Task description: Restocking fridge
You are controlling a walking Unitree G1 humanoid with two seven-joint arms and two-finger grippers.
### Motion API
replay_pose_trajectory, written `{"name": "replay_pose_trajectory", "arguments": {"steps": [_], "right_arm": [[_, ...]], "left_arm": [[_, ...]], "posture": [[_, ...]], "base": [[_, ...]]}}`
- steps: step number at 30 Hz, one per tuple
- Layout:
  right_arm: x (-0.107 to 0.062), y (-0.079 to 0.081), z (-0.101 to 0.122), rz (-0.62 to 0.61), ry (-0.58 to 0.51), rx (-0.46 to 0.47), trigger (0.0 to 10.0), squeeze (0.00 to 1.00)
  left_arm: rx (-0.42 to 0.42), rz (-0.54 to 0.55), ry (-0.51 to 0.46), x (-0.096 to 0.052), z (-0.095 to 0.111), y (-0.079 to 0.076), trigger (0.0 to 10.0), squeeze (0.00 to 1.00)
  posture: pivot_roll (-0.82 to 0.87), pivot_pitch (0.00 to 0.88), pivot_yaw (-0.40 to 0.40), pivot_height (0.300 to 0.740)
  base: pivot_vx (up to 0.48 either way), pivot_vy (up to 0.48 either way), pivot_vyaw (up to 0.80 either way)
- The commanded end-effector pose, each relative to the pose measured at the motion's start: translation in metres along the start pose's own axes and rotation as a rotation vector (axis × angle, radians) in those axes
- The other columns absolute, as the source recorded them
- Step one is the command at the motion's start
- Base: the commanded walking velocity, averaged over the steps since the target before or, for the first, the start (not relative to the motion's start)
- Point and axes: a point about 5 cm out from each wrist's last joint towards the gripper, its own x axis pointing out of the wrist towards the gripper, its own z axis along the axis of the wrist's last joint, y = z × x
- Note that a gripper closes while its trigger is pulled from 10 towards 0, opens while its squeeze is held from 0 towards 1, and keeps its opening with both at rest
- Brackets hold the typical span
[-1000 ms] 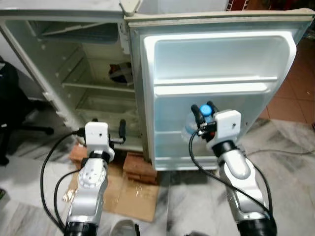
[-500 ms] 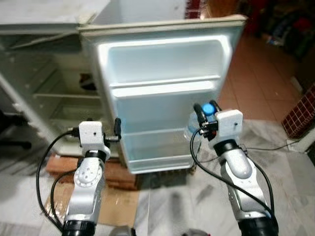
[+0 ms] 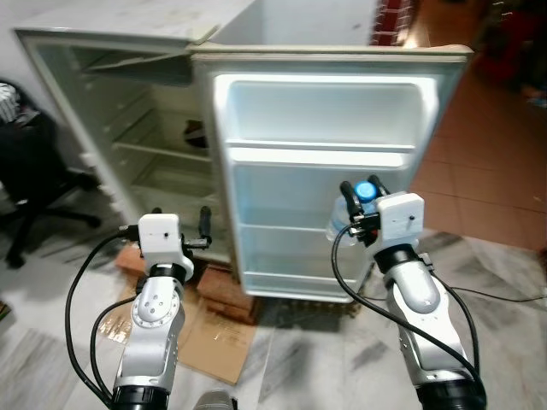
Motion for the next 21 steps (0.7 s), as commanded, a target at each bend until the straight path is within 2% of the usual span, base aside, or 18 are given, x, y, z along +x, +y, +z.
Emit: {"name": "replay_pose_trajectory", "arguments": {"steps": [1,8,13,21], "right_arm": [[0.0027,-0.0062,0.0081,-0.034,-0.043,-0.009,10.0,0.0],[0.0025,-0.0064,0.0054,-0.044,-0.033,0.019,10.0,0.0],[0.004,-0.0071,0.0059,-0.047,-0.035,0.022,10.0,0.0],[0.0041,-0.008,0.0061,-0.049,-0.039,0.028,10.0,0.0]], "left_arm": [[0.002,-0.014,0.005,0.0007,0.0002,-0.001,10.0,0.0],[-0.033,-0.016,0.024,-0.0005,-0.0014,-0.0006,10.0,0.0],[-0.025,-0.036,0.002,0.0,0.002,-0.0016,10.0,0.0],[-0.024,-0.058,-0.02,0.0012,0.0051,-0.0067,10.0,0.0]], "posture": [[-0.02,0.014,0.047,0.74],[-0.02,0.018,0.046,0.74],[-0.02,0.018,0.046,0.74],[-0.02,0.017,0.045,0.74]], "base": [[0.0,0.0,0.72],[0.0,0.0,0.1],[0.0,0.0,0.0],[0.288,0.0,0.0]]}}
